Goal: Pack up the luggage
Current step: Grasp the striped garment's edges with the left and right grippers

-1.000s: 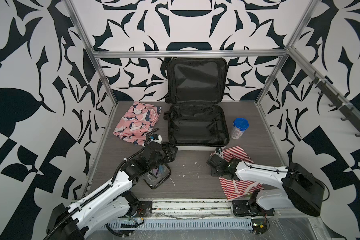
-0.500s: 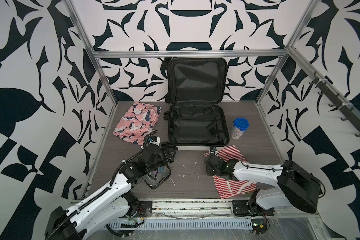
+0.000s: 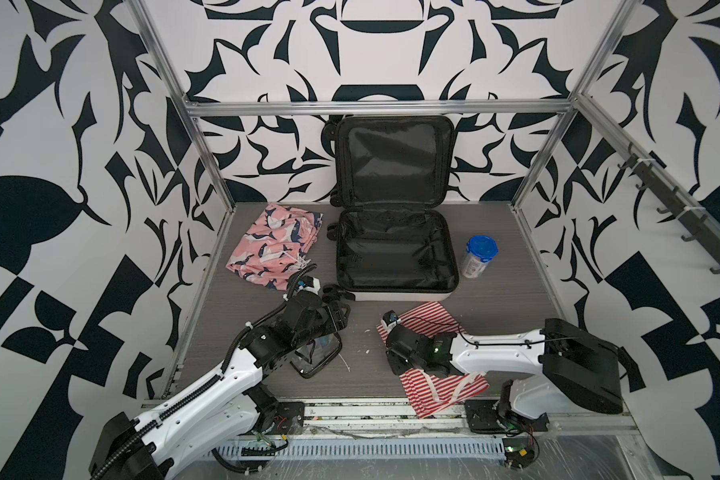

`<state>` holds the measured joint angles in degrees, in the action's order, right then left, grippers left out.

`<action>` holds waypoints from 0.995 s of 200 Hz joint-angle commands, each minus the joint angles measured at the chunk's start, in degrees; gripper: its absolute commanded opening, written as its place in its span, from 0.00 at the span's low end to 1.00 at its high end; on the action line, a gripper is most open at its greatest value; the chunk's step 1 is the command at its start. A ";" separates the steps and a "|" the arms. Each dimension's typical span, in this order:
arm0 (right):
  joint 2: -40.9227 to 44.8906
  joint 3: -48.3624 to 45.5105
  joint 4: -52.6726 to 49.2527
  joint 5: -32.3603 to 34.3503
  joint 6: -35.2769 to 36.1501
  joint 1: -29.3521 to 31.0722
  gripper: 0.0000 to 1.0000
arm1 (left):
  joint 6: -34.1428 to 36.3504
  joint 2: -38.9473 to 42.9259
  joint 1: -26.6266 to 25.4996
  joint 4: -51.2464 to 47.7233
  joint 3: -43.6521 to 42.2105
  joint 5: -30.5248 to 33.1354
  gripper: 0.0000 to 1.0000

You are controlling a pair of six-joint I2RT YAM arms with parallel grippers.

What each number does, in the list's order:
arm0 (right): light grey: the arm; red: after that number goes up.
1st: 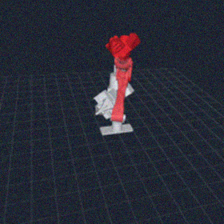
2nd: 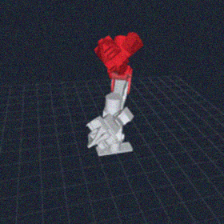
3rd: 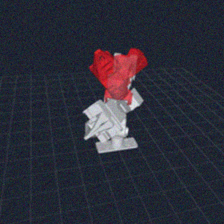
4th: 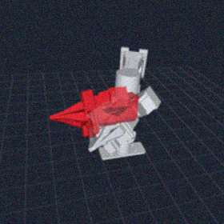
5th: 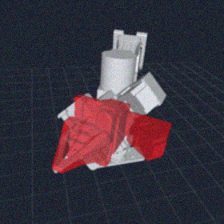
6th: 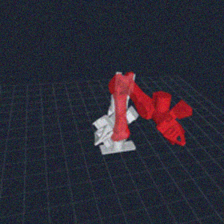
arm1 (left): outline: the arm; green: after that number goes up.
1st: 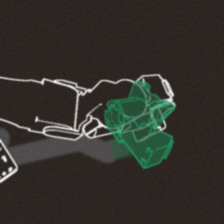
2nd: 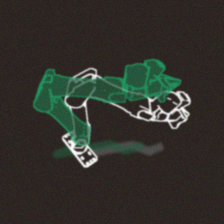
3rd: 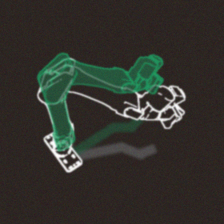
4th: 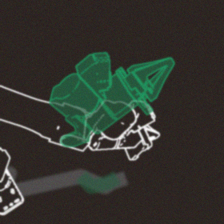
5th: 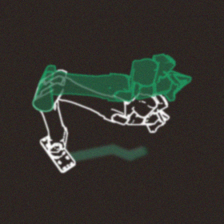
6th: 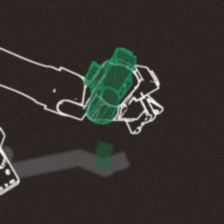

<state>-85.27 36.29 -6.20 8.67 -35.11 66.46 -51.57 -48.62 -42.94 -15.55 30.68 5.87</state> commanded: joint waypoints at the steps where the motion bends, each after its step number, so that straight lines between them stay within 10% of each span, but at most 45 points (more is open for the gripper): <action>1: -0.64 1.56 -3.17 -2.38 1.70 0.76 0.07 | 1.58 -1.23 -0.22 0.59 -1.50 -2.71 0.79; 60: 11.53 6.37 -17.18 8.62 -3.86 0.16 0.70 | 9.05 -12.05 -5.98 9.67 -0.86 -10.45 0.81; 132: 27.77 3.41 -42.39 10.88 -20.14 -9.33 0.73 | 16.39 -33.33 -14.19 9.24 10.03 -4.33 0.81; 199: 35.20 -6.21 -42.93 6.43 -22.54 -18.17 0.78 | 21.48 -41.13 -15.60 7.27 15.18 4.20 0.81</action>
<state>-50.52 31.44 -47.31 15.79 -55.64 49.84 -33.30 -87.90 -58.22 -7.90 43.97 7.44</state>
